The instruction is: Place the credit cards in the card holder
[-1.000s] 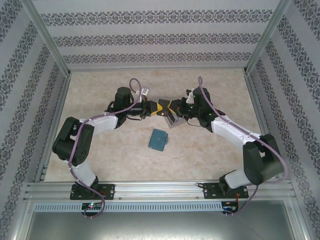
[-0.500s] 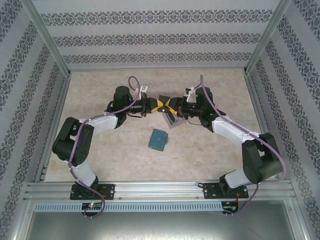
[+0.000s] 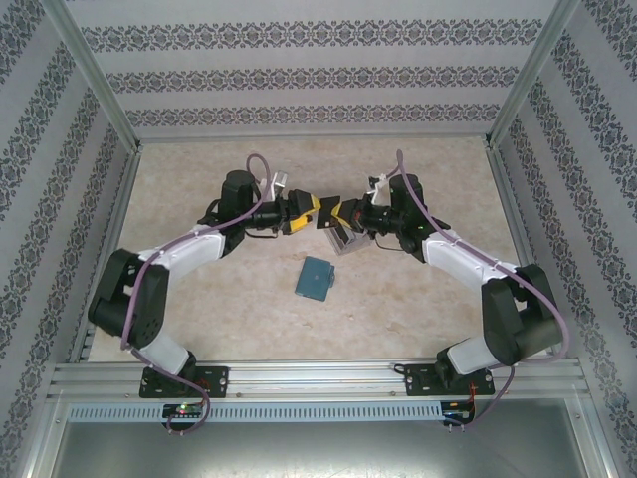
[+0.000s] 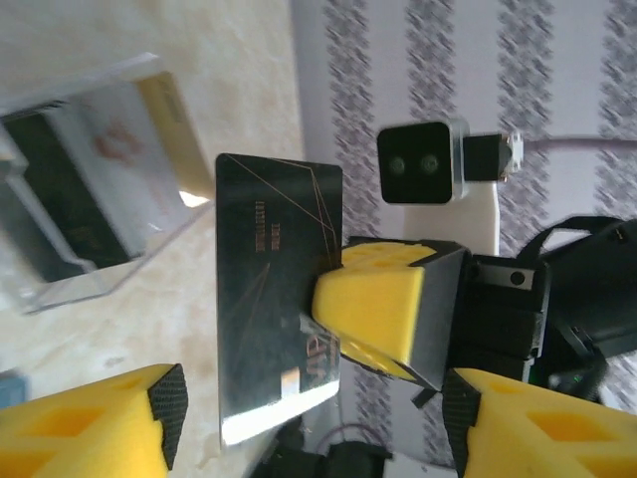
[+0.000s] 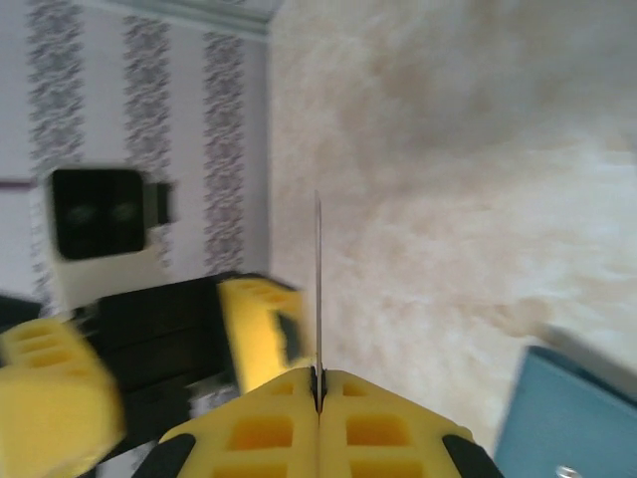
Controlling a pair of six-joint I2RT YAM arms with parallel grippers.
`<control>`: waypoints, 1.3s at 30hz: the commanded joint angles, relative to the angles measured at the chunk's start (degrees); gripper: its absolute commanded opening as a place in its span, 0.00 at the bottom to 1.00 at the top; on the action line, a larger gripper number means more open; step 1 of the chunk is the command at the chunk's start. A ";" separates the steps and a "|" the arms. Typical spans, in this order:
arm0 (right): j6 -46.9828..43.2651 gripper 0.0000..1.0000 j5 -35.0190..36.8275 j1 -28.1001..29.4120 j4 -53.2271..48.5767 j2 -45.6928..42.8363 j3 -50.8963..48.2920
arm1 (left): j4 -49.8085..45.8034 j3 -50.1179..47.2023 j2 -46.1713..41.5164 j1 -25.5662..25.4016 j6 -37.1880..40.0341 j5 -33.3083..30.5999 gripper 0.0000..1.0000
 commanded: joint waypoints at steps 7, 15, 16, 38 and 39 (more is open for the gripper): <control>-7.24 0.00 26.54 14.36 -35.14 -7.59 3.57 | -31.69 -2.07 -7.42 0.57 10.37 -22.50 0.68; -8.94 0.00 33.88 21.73 -29.65 -2.04 -1.64 | -25.80 -10.88 -13.72 -0.28 17.07 -22.14 0.76; -8.30 0.00 34.91 21.77 -31.22 -1.47 -1.06 | -27.19 -10.46 -13.85 -0.27 17.56 -21.23 0.77; -7.77 0.00 33.72 16.65 -24.63 -3.44 -11.77 | -56.45 16.45 10.24 -21.05 32.13 -44.94 0.99; -7.55 0.00 33.30 16.42 -23.90 -3.62 -12.30 | -57.96 18.04 11.78 -21.85 32.66 -45.95 0.99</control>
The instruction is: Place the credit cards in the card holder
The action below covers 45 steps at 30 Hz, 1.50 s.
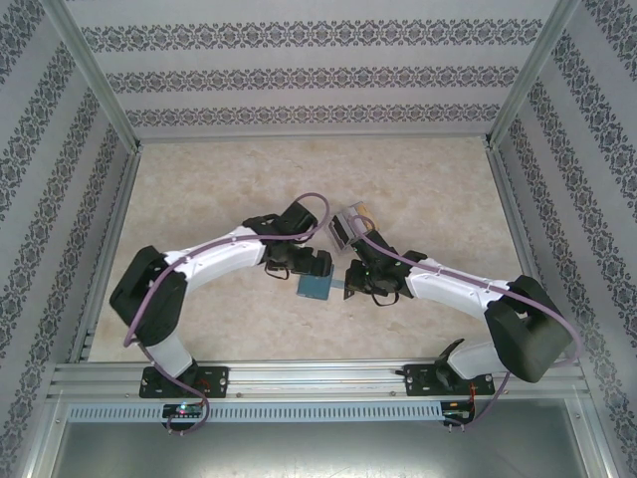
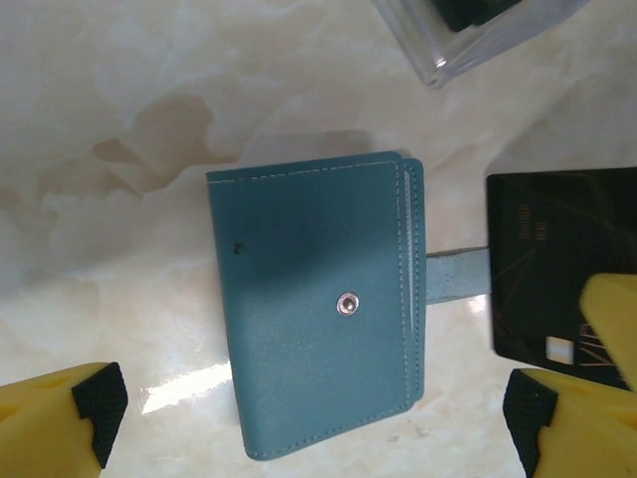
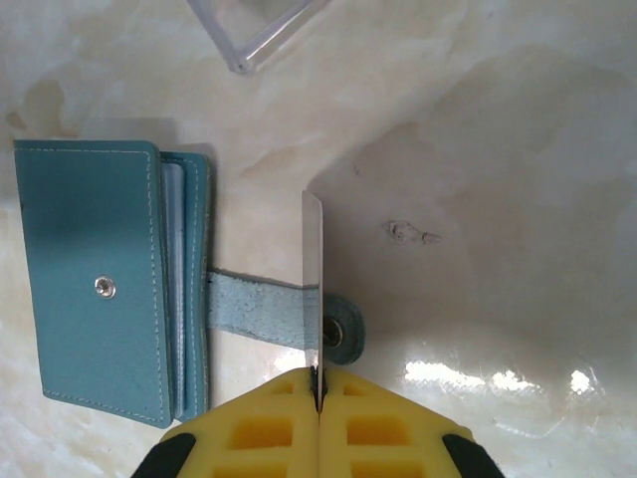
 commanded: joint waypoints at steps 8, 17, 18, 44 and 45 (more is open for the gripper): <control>0.22 0.00 0.04 -1.84 2.70 -0.68 -5.03 | -11.83 10.88 11.54 -4.07 0.30 -9.74 0.99; -1.25 0.00 0.50 -3.03 1.99 -1.14 -5.91 | -15.22 15.19 17.26 -4.87 0.01 -11.20 0.99; -1.51 0.00 0.56 -3.36 1.96 -1.23 -5.99 | -15.52 15.45 17.40 -4.91 -0.04 -11.61 0.99; -6.92 0.00 2.18 -5.72 -2.34 -0.04 -3.18 | -14.12 10.13 7.23 -4.21 0.52 -15.02 0.81; -6.90 0.00 2.16 -5.72 -2.30 -0.15 -3.15 | -14.02 10.11 7.33 -4.15 0.57 -14.54 0.82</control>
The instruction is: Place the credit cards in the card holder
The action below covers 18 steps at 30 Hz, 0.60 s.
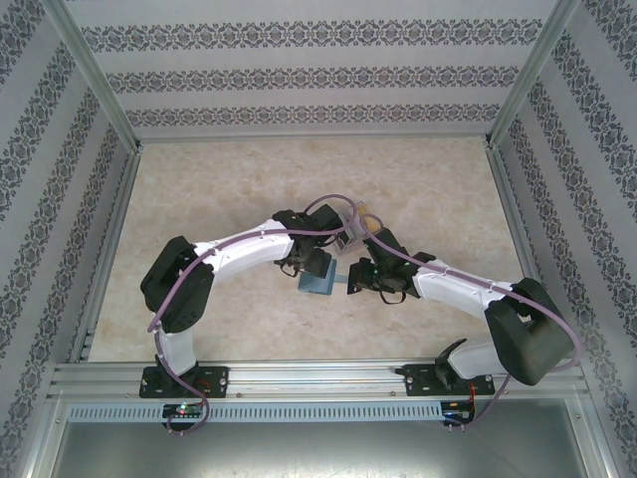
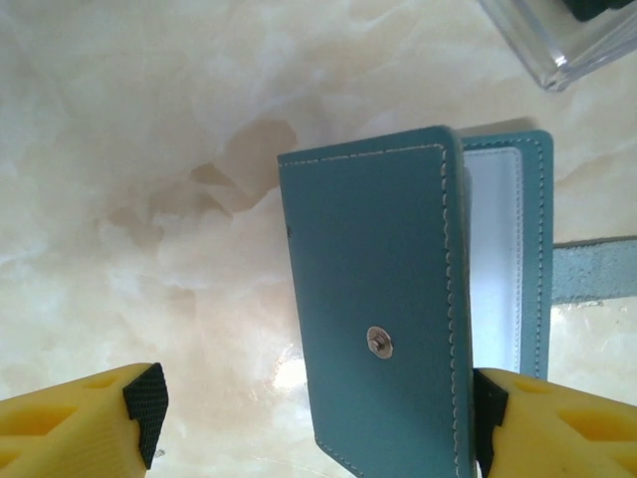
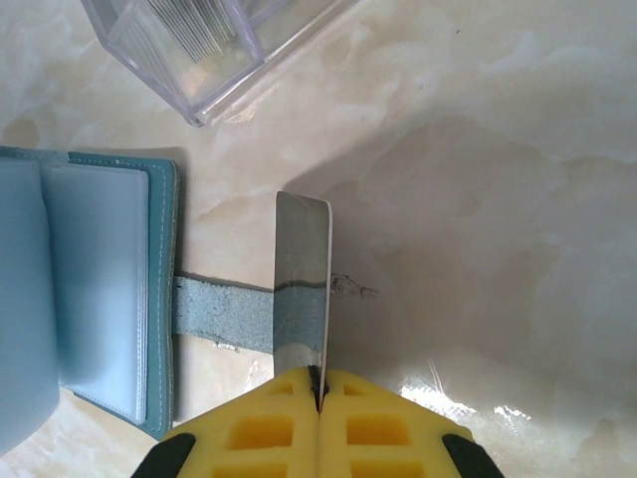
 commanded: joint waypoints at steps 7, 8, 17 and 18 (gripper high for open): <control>-1.28 0.00 3.52 -1.06 -5.92 0.98 -0.10 | 1.00 -1.43 -1.52 0.97 1.21 3.72 0.86; -1.27 0.00 3.52 -1.06 -5.97 1.14 -0.10 | 1.38 -1.52 -1.76 1.08 1.30 4.12 0.86; -1.00 0.00 3.17 -1.06 -5.68 0.98 0.07 | 2.11 -2.51 -3.17 3.00 1.65 5.31 0.95; -0.95 0.00 3.18 -1.04 -5.64 0.98 0.08 | 2.24 -2.62 -3.26 3.19 1.65 5.59 0.96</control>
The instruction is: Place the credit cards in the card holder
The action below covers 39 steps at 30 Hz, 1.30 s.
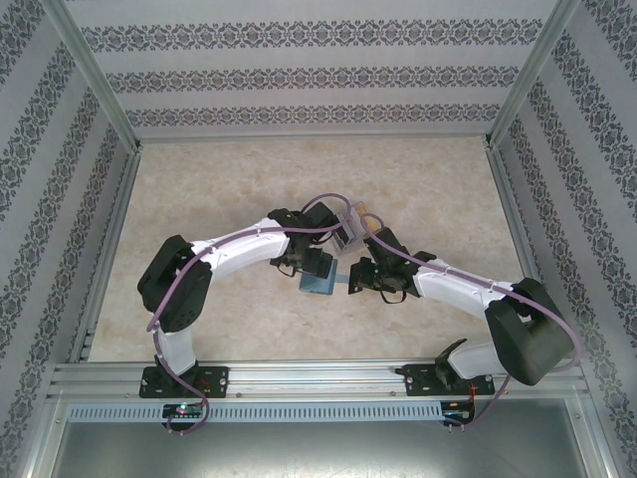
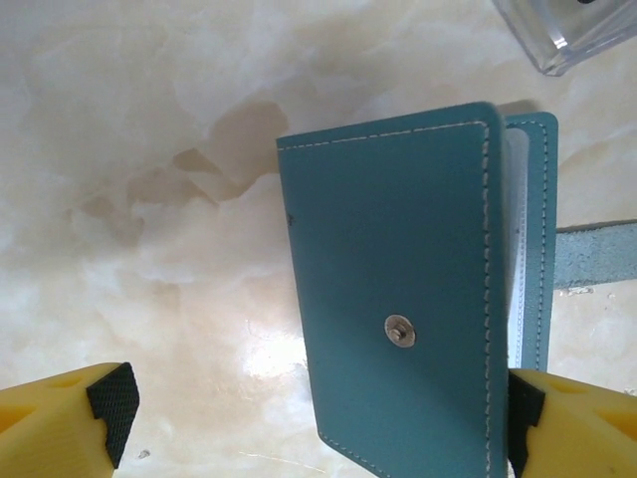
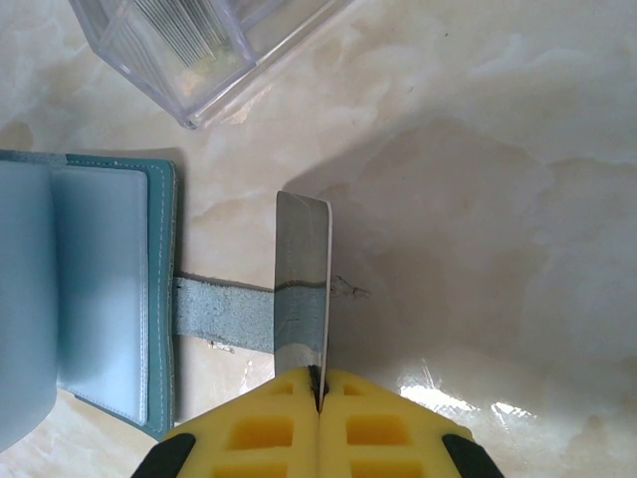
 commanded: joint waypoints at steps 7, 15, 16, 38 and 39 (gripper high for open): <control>-0.97 0.00 2.91 -0.69 -4.77 1.19 -0.21 | 0.72 -1.04 -2.34 1.39 1.26 1.67 0.97; -0.98 0.00 3.05 -0.74 -4.87 1.06 -0.30 | 1.49 -1.00 -2.46 1.56 2.55 3.53 0.99; -1.03 0.00 2.97 -0.73 -4.75 1.02 -0.30 | 0.99 -0.82 -2.12 1.64 2.51 3.08 0.99; -2.16 0.00 2.81 -1.46 -5.32 0.80 0.48 | 6.72 -8.17 -8.47 7.32 -0.31 8.37 0.12; -2.20 0.00 2.66 -1.48 -5.16 0.80 0.63 | 7.28 -8.59 -8.55 7.65 -0.53 9.08 0.12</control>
